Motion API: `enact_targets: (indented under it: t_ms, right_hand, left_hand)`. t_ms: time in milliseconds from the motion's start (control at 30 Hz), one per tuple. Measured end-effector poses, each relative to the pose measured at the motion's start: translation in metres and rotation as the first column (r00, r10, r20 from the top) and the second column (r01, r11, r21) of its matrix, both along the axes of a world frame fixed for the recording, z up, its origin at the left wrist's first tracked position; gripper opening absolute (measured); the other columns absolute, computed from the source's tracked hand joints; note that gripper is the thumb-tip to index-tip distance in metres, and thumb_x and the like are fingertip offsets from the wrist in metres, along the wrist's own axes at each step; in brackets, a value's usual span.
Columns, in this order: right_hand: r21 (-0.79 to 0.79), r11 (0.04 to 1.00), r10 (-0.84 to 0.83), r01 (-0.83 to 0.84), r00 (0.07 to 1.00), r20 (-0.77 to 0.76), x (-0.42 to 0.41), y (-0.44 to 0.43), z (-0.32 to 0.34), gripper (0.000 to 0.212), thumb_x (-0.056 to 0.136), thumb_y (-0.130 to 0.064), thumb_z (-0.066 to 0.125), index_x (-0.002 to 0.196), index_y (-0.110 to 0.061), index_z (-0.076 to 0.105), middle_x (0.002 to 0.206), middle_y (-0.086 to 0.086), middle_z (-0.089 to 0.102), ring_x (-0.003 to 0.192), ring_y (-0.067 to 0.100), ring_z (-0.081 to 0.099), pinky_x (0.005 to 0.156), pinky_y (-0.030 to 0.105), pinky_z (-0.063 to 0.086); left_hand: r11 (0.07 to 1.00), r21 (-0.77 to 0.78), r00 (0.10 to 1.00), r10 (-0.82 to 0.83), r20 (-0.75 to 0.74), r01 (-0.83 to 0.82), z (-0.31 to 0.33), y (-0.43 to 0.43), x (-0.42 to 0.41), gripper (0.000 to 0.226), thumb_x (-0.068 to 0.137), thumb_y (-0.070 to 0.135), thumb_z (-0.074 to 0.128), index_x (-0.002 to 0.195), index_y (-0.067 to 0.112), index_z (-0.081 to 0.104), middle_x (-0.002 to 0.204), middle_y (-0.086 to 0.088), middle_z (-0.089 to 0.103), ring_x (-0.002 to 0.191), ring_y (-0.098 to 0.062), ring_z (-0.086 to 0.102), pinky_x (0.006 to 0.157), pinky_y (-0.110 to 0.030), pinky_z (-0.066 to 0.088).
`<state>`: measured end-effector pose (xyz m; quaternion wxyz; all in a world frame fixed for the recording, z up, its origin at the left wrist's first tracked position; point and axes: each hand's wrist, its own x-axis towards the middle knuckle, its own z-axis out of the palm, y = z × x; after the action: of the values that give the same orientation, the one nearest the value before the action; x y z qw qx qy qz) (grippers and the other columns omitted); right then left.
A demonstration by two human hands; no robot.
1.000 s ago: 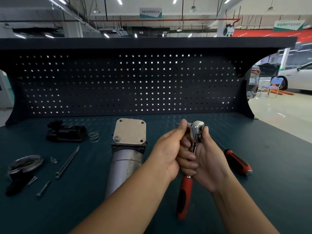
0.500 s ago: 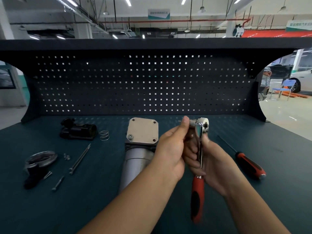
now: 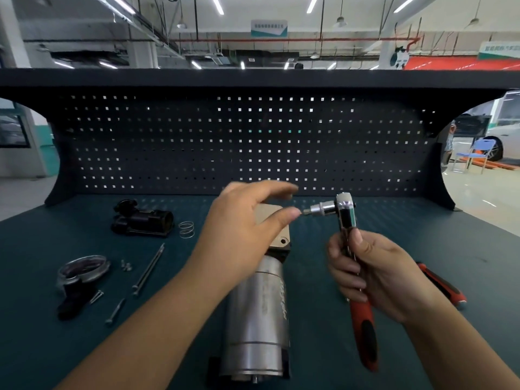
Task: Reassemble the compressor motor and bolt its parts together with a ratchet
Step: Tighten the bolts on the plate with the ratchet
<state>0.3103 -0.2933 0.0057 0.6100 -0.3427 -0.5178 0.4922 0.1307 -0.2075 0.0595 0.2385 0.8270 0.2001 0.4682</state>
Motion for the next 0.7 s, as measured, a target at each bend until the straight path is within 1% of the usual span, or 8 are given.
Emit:
enact_targets:
  t_ms: [33, 100, 267, 400, 467, 533, 633, 700]
  right_hand:
    - [-0.012, 1.000, 0.014, -0.014, 0.999, 0.039, -0.001, 0.002, 0.005, 0.045, 0.066, -0.055, 0.078, 0.075, -0.012, 0.066, 0.056, -0.005, 0.037, 0.043, 0.006, 0.032, 0.038, 0.017, 0.031]
    - [-0.045, 0.998, 0.052, -0.048, 0.993, 0.107, -0.003, 0.005, 0.015, 0.045, 0.069, -0.056, 0.076, 0.076, -0.013, 0.066, 0.056, -0.006, 0.037, 0.042, 0.005, 0.030, 0.038, 0.015, 0.030]
    - [-0.113, 0.989, 0.111, -0.091, 0.975, 0.191, -0.011, 0.014, 0.030, 0.047, 0.068, -0.059, 0.074, 0.073, -0.013, 0.066, 0.052, -0.007, 0.036, 0.040, 0.003, 0.027, 0.038, 0.012, 0.026]
    - [-0.175, 0.984, 0.097, -0.040, 0.939, 0.331, -0.019, 0.021, 0.035, 0.052, 0.066, -0.064, 0.072, 0.071, -0.013, 0.064, 0.050, -0.006, 0.034, 0.039, 0.004, 0.026, 0.039, 0.011, 0.026]
    - [-0.187, 0.982, 0.061, 0.020, 0.907, 0.417, -0.023, 0.024, 0.041, 0.048, 0.073, -0.062, 0.067, 0.069, -0.014, 0.064, 0.050, -0.006, 0.033, 0.039, 0.004, 0.025, 0.039, 0.011, 0.025]
    - [-0.172, 0.979, -0.003, 0.108, 0.854, 0.521, -0.026, 0.028, 0.050, 0.043, 0.083, -0.055, 0.059, 0.068, -0.015, 0.062, 0.049, -0.007, 0.032, 0.040, 0.004, 0.024, 0.037, 0.011, 0.022]
    - [-0.119, 0.976, -0.061, 0.183, 0.751, 0.657, -0.031, 0.035, 0.067, 0.040, 0.080, -0.050, 0.049, 0.071, -0.012, 0.059, 0.049, -0.007, 0.031, 0.040, 0.005, 0.024, 0.036, 0.013, 0.021]
    - [-0.061, 0.975, -0.103, 0.216, 0.671, 0.734, -0.036, 0.039, 0.076, 0.041, 0.077, -0.050, 0.048, 0.073, -0.011, 0.058, 0.049, -0.008, 0.032, 0.041, 0.006, 0.024, 0.036, 0.015, 0.022]
  left_hand:
    - [1.000, 0.023, 0.997, -0.002, -0.073, 0.004, 0.005, 0.003, -0.002, 0.025, 0.079, 0.035, 0.069, 0.098, 0.051, 0.062, 0.093, 0.032, 0.058, 0.097, 0.014, 0.047, 0.077, 0.005, 0.030]
    - [0.999, 0.032, 0.987, -0.023, -0.156, 0.028, 0.011, 0.010, -0.004, 0.023, 0.079, 0.037, 0.069, 0.098, 0.048, 0.064, 0.092, 0.027, 0.058, 0.099, 0.013, 0.048, 0.077, 0.005, 0.030]
    - [0.999, 0.029, 0.992, -0.033, -0.123, 0.037, 0.011, 0.019, -0.008, 0.010, 0.079, 0.037, 0.070, 0.087, 0.042, 0.067, 0.082, 0.022, 0.059, 0.090, 0.012, 0.052, 0.067, -0.011, 0.042]
    - [1.000, 0.013, 0.991, -0.025, -0.132, 0.027, 0.001, 0.026, -0.015, 0.017, 0.078, 0.035, 0.071, 0.076, 0.049, 0.062, 0.084, 0.020, 0.060, 0.090, 0.008, 0.055, 0.075, -0.003, 0.037]
    - [0.998, -0.025, 0.988, -0.061, -0.139, 0.058, -0.001, 0.031, -0.019, 0.014, 0.080, 0.033, 0.070, 0.082, 0.046, 0.063, 0.083, 0.021, 0.066, 0.088, 0.008, 0.057, 0.074, 0.000, 0.036]
    - [0.990, -0.091, 0.979, -0.123, -0.164, 0.109, 0.002, 0.039, -0.023, 0.028, 0.081, 0.034, 0.070, 0.103, 0.046, 0.058, 0.084, 0.021, 0.069, 0.085, 0.005, 0.061, 0.074, 0.000, 0.037]
    - [0.977, -0.108, 0.954, -0.203, -0.222, 0.182, 0.012, 0.051, -0.029, 0.056, 0.070, 0.055, 0.062, 0.122, 0.056, 0.040, 0.088, 0.020, 0.070, 0.085, 0.007, 0.062, 0.086, -0.018, 0.043]
    - [0.969, -0.113, 0.951, -0.240, -0.196, 0.222, 0.015, 0.055, -0.031, 0.052, 0.063, 0.060, 0.057, 0.114, 0.050, 0.053, 0.091, 0.014, 0.071, 0.087, 0.003, 0.064, 0.087, -0.033, 0.049]
